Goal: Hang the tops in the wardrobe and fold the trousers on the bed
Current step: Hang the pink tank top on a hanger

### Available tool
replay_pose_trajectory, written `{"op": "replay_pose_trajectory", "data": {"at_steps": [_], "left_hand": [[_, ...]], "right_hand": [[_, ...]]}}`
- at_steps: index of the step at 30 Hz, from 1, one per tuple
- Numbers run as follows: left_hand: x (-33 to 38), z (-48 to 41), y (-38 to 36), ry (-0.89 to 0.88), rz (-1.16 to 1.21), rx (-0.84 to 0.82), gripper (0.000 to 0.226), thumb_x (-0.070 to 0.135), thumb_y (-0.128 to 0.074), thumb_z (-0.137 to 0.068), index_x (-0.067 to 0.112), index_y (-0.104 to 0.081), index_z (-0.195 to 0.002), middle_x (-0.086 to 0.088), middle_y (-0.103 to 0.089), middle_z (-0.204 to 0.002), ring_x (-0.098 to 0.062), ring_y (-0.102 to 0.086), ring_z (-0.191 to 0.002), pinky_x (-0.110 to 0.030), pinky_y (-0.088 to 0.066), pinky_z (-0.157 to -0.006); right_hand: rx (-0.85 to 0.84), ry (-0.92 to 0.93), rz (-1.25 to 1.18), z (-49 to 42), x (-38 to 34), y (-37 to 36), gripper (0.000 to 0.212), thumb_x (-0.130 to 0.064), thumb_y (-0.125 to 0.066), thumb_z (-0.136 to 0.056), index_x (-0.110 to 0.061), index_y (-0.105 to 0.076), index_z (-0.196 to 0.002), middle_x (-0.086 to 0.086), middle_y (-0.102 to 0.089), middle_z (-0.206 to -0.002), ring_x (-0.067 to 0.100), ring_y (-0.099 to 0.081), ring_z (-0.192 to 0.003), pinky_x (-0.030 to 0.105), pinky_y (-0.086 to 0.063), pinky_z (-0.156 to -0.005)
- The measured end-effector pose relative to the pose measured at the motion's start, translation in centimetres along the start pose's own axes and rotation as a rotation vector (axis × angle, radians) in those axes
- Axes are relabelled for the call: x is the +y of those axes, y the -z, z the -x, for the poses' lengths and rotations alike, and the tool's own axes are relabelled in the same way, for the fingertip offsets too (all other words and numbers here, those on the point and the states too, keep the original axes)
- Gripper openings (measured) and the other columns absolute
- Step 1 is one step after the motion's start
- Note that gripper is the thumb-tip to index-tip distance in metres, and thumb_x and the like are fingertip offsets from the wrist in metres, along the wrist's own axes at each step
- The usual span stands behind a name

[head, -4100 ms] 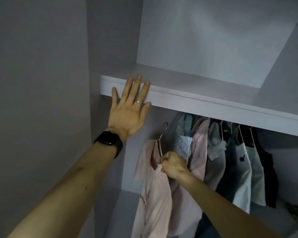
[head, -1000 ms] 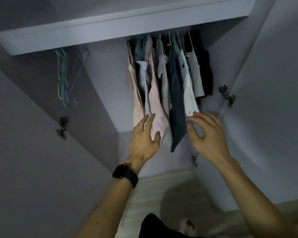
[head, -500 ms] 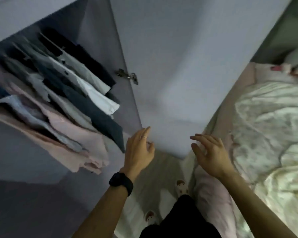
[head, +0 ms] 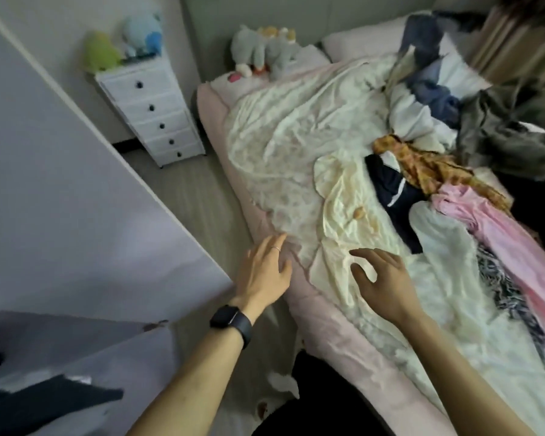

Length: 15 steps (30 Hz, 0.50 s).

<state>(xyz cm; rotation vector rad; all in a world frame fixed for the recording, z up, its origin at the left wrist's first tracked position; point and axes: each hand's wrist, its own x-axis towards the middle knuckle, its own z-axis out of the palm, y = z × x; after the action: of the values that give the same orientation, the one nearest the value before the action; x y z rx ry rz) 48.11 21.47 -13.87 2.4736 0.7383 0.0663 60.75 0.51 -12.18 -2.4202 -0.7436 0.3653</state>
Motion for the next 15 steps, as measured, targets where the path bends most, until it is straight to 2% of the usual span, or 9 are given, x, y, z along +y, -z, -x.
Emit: {"op": "replay_pose_trajectory", "data": {"at_steps": [4, 10, 13, 15], "left_hand": [[3.2, -4.9, -2.2, -0.107, -0.045, -0.092, 0.058, 0.032, -0.054, -0.099, 0.019, -0.039, -0.153, 0.0, -0.042, -0.156, -0.019, -0.039, -0.141, -0.037, -0.031, -0.117], [7.2, -11.9, -5.9, -0.178, -0.138, -0.147, 0.057, 0.033, -0.053, -0.099, 0.02, -0.04, -0.153, 0.001, -0.044, -0.154, -0.018, -0.04, -0.141, -0.033, -0.013, -0.118], [9.2, -15.6, -7.8, -0.215, -0.156, -0.236, 0.057, 0.034, -0.051, -0.1, 0.022, -0.037, -0.154, 0.003, -0.04, -0.156, -0.016, -0.038, -0.142, -0.038, -0.024, -0.119], [10.3, -17.6, -8.9, -0.23, -0.175, -0.298, 0.058, 0.035, -0.049, -0.101, 0.024, -0.033, -0.156, 0.004, -0.034, -0.159, -0.015, -0.034, -0.144, -0.041, -0.026, -0.119]], "right_hand": [[0.05, -0.123, -0.056, -1.9, 3.8, 1.4, 0.028, -0.025, -0.065, -0.097, -0.026, -0.069, -0.125, -0.008, -0.066, -0.128, 0.026, -0.045, -0.132, 0.023, -0.03, -0.1], [0.018, -0.279, -0.088, -6.1, 10.5, 2.8, 0.03, -0.03, -0.061, -0.099, -0.029, -0.064, -0.129, -0.007, -0.062, -0.133, 0.025, -0.042, -0.135, 0.026, -0.032, -0.101], [0.013, -0.371, -0.094, -9.0, 14.1, 3.7, 0.031, -0.03, -0.061, -0.099, -0.027, -0.063, -0.131, -0.001, -0.063, -0.133, 0.028, -0.043, -0.135, 0.033, -0.035, -0.104], [0.025, -0.412, -0.093, -10.6, 15.9, 4.1, 0.032, -0.03, -0.06, -0.099, -0.025, -0.063, -0.131, 0.001, -0.063, -0.134, 0.031, -0.044, -0.133, 0.037, -0.037, -0.105]]}}
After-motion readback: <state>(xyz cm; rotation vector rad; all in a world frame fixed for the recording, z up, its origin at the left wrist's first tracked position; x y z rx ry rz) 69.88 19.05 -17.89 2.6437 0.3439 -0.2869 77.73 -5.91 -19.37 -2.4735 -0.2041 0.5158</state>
